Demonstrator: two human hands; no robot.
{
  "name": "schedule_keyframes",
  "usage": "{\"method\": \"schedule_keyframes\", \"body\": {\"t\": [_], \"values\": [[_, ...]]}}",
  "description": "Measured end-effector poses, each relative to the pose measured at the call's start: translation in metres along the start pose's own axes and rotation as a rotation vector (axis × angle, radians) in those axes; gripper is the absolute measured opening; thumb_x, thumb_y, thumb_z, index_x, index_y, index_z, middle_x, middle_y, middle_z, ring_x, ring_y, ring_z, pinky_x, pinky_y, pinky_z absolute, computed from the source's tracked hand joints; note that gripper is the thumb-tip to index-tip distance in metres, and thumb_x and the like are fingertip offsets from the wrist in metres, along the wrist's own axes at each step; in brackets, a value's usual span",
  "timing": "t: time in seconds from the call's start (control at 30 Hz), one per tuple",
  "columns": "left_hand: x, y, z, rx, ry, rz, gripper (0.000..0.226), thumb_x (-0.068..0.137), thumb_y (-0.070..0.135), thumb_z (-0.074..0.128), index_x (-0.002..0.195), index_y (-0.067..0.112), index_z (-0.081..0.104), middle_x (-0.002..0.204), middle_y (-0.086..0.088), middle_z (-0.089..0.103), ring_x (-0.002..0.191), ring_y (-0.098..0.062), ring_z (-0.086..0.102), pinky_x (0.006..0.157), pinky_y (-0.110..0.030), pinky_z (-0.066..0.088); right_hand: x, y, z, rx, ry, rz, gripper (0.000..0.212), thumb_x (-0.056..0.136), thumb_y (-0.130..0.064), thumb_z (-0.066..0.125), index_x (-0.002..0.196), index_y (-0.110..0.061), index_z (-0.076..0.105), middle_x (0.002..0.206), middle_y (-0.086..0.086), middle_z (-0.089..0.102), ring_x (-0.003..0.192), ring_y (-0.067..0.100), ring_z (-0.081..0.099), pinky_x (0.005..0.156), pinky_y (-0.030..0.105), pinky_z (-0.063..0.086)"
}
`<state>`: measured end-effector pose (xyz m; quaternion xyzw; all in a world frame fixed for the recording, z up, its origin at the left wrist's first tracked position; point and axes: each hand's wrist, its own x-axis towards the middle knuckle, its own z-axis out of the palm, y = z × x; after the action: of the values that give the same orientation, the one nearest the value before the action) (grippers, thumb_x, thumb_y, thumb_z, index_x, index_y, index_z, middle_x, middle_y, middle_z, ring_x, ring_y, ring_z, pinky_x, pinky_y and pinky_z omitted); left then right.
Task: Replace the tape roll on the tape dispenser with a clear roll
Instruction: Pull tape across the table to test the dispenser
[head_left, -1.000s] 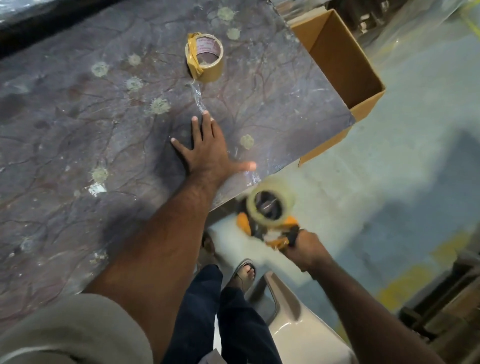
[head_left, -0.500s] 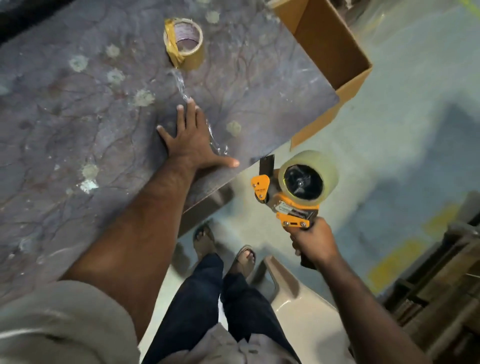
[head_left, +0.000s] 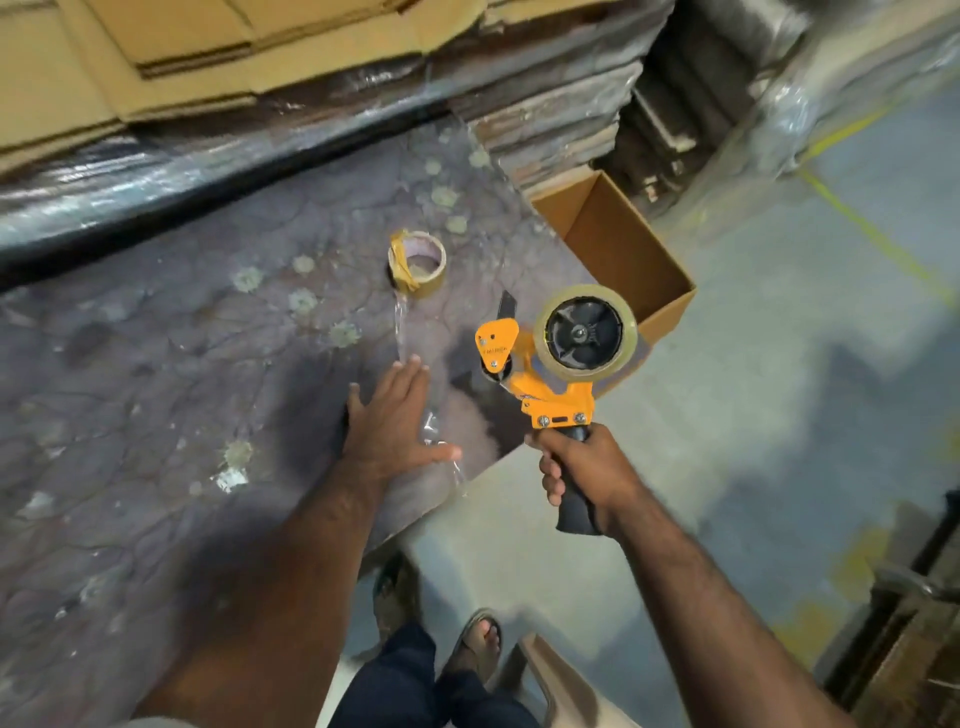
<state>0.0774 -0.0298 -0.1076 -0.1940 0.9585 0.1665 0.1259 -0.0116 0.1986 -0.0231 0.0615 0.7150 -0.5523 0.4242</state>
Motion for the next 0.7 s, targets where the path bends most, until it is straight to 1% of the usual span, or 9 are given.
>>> {"method": "schedule_keyframes", "body": {"t": [0.07, 0.1, 0.17, 0.23, 0.33, 0.43, 0.5, 0.63, 0.7], "values": [[-0.004, -0.003, 0.009, 0.017, 0.211, 0.082, 0.107, 0.063, 0.078, 0.069, 0.146, 0.014, 0.046, 0.16, -0.007, 0.041, 0.15, -0.025, 0.034, 0.11, -0.061, 0.034, -0.002, -0.013, 0.004, -0.034, 0.007, -0.013, 0.011, 0.091, -0.007, 0.064, 0.085, 0.001, 0.067, 0.049, 0.007, 0.045, 0.038, 0.019, 0.037, 0.043, 0.027, 0.038], [-0.004, -0.004, 0.013, 0.029, 0.267, 0.106, 0.099, 0.061, 0.076, 0.068, 0.136, 0.013, 0.055, 0.151, -0.009, 0.052, 0.144, -0.026, 0.042, 0.107, -0.057, 0.038, -0.002, -0.018, 0.005, -0.054, 0.01, -0.02, 0.012, 0.091, -0.007, 0.063, 0.087, 0.002, 0.069, 0.049, 0.007, 0.045, 0.038, 0.019, 0.038, 0.044, 0.027, 0.038], [-0.005, -0.002, 0.018, 0.059, 0.278, 0.076, 0.088, 0.061, 0.077, 0.067, 0.125, 0.016, 0.061, 0.139, -0.007, 0.061, 0.137, -0.026, 0.049, 0.106, -0.053, 0.039, -0.002, -0.024, 0.006, -0.086, 0.018, -0.042, 0.013, 0.091, -0.008, 0.062, 0.083, -0.001, 0.07, 0.05, 0.008, 0.045, 0.039, 0.02, 0.038, 0.044, 0.028, 0.039], [-0.006, 0.0, 0.013, 0.039, 0.259, -0.055, 0.08, 0.064, 0.083, 0.061, 0.118, 0.024, 0.058, 0.123, -0.003, 0.069, 0.126, -0.026, 0.055, 0.099, -0.048, 0.039, -0.001, -0.029, 0.005, -0.109, 0.017, -0.059, 0.014, 0.091, -0.007, 0.063, 0.08, -0.002, 0.069, 0.051, 0.01, 0.045, 0.04, 0.021, 0.039, 0.045, 0.03, 0.039], [-0.008, 0.0, -0.009, -0.192, 0.288, -0.294, 0.075, 0.065, 0.092, 0.053, 0.101, 0.026, 0.048, 0.098, -0.004, 0.071, 0.099, -0.032, 0.065, 0.082, -0.044, 0.045, 0.002, -0.036, 0.003, -0.131, -0.008, -0.057, 0.012, 0.092, -0.006, 0.062, 0.084, 0.001, 0.067, 0.052, 0.011, 0.044, 0.039, 0.021, 0.039, 0.044, 0.029, 0.04], [-0.005, -0.006, -0.031, -0.626, 0.247, -0.517, 0.073, 0.066, 0.09, 0.06, 0.083, 0.021, 0.043, 0.081, -0.008, 0.072, 0.079, -0.032, 0.071, 0.072, -0.041, 0.056, 0.014, -0.041, -0.001, -0.146, -0.043, -0.044, 0.013, 0.092, -0.006, 0.061, 0.09, 0.005, 0.067, 0.05, 0.008, 0.045, 0.038, 0.019, 0.039, 0.043, 0.028, 0.04], [-0.005, -0.006, -0.036, -0.786, 0.244, -0.569, 0.07, 0.064, 0.085, 0.066, 0.074, 0.019, 0.043, 0.064, -0.007, 0.071, 0.062, -0.029, 0.073, 0.062, -0.045, 0.059, 0.025, -0.046, -0.006, -0.154, -0.084, -0.05, 0.012, 0.092, -0.006, 0.06, 0.089, 0.004, 0.067, 0.05, 0.008, 0.045, 0.038, 0.02, 0.039, 0.042, 0.028, 0.04], [-0.006, 0.003, -0.028, -0.718, 0.403, -0.594, 0.059, 0.068, 0.07, 0.073, 0.065, 0.021, 0.04, 0.059, -0.008, 0.061, 0.055, -0.03, 0.065, 0.057, -0.046, 0.055, 0.054, -0.057, -0.021, -0.262, -0.114, -0.085, 0.019, 0.088, -0.01, 0.066, 0.087, 0.009, 0.066, 0.054, 0.014, 0.048, 0.039, 0.024, 0.04, 0.043, 0.033, 0.043], [-0.009, 0.014, -0.032, -0.652, 0.415, -0.65, 0.054, 0.073, 0.06, 0.078, 0.067, 0.02, 0.042, 0.064, -0.004, 0.061, 0.063, -0.029, 0.061, 0.06, -0.039, 0.05, 0.071, -0.064, -0.03, -0.413, -0.036, -0.137, 0.022, 0.082, -0.024, 0.069, 0.075, -0.003, 0.066, 0.057, 0.015, 0.057, 0.043, 0.029, 0.05, 0.049, 0.04, 0.051]]}}
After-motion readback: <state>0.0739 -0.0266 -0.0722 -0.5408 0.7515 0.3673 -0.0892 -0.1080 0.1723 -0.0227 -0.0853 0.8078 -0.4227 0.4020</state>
